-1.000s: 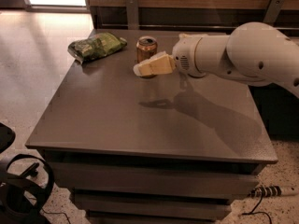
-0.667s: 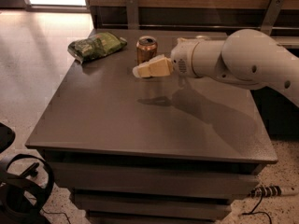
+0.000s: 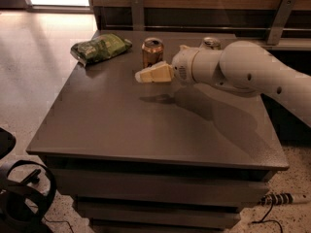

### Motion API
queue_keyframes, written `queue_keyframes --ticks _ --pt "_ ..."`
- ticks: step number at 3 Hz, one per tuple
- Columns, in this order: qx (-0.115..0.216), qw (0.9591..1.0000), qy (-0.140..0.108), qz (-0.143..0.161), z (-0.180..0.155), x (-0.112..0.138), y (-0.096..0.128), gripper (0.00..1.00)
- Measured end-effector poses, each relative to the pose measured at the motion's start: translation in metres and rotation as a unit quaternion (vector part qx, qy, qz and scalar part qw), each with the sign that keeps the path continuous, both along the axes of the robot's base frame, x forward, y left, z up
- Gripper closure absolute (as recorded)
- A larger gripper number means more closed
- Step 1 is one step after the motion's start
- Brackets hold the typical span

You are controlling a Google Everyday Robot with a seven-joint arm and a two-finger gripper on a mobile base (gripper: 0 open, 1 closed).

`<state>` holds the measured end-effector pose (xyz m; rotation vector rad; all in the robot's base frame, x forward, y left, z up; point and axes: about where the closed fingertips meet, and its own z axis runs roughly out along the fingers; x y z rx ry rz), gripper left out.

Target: Knock orange can over

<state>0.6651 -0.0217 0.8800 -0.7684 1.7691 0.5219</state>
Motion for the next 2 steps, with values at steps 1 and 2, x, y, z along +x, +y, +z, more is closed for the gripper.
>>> queue_keyframes --ticks 1,2 --pt "0.01 0.9999 -0.004 0.0 -0.0081 0.0095 0.009 0.0" --pt "0.021 0.9998 -0.007 0.001 -0.0131 0.0172 0.0182 0.18"
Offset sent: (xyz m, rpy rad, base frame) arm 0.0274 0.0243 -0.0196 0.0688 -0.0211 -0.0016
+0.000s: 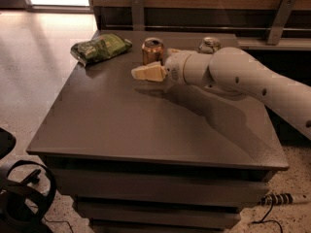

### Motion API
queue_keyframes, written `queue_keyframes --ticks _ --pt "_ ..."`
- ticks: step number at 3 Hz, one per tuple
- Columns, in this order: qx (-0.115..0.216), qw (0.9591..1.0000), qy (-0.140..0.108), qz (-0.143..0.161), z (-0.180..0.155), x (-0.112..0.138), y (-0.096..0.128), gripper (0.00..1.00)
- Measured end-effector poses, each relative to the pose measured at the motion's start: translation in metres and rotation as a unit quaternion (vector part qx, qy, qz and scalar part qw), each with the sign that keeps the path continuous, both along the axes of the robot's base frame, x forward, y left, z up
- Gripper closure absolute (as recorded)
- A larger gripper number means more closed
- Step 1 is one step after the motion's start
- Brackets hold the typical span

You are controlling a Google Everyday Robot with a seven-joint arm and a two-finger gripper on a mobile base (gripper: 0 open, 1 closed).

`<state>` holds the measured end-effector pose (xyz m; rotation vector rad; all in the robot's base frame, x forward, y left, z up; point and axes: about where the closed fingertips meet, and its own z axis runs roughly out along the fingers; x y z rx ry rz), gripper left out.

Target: Knock orange can over

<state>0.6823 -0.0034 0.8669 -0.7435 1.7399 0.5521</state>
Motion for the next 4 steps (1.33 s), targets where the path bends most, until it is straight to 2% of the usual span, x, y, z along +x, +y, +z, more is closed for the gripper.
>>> queue_keyframes --ticks 3,4 --pt "0.008 0.9999 -0.003 0.005 -0.0024 0.0046 0.0115 0.88" --pt "0.008 0.9999 -0.003 0.007 -0.0025 0.0043 0.0134 1.0"
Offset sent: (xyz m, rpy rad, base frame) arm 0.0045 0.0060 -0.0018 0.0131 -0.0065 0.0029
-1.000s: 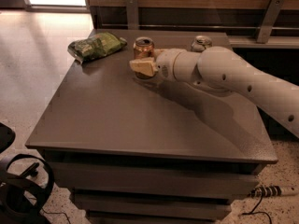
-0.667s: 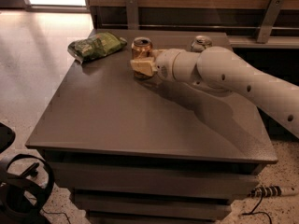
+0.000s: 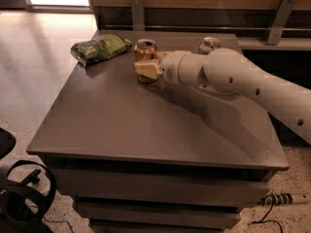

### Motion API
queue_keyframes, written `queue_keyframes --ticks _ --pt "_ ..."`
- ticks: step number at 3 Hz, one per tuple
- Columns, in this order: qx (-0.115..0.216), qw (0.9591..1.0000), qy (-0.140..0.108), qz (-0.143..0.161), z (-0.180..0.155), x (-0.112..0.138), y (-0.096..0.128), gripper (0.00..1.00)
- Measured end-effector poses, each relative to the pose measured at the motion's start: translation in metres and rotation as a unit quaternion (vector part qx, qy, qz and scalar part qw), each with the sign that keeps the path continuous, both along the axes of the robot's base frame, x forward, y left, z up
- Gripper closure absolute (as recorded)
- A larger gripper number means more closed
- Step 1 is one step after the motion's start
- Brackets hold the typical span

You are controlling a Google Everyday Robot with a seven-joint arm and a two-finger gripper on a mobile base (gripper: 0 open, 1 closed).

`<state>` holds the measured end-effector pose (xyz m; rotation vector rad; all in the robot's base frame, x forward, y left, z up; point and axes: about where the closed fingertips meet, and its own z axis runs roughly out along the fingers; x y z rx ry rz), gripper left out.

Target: Knock orange can over

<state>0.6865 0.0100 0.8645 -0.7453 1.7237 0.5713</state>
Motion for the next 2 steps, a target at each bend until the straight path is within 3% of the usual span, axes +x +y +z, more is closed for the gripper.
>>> queue_keyframes --ticks 2 --pt "-0.016 0.9998 0.006 0.001 0.0071 -0.0007 -0.004 1.0"
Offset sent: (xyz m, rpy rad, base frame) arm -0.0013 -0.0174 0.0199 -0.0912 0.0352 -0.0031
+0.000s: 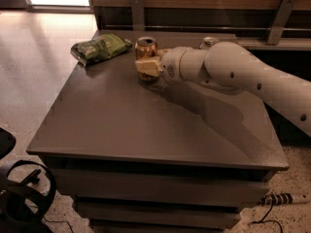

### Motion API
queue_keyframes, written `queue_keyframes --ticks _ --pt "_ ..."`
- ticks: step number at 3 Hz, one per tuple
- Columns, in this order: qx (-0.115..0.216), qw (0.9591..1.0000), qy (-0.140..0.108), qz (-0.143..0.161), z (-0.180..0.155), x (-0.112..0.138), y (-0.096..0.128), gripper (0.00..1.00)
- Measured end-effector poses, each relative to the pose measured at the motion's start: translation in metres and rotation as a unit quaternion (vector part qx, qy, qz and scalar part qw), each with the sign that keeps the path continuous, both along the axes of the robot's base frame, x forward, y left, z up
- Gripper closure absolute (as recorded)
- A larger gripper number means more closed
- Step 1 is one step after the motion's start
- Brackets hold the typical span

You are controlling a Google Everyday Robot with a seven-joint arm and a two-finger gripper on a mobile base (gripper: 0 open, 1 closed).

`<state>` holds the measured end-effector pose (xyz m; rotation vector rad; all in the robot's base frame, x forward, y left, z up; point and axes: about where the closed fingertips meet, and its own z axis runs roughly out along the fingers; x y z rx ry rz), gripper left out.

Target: Knock orange can over

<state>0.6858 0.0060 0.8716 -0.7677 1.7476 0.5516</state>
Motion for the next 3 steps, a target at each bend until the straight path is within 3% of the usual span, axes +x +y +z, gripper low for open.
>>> queue_keyframes --ticks 2,3 --pt "-0.062 0.9977 0.028 -0.007 0.017 -0.016 -0.021 1.0" --pt "-0.108 0.9927 0.051 -0.016 0.021 -0.025 -0.036 1.0"
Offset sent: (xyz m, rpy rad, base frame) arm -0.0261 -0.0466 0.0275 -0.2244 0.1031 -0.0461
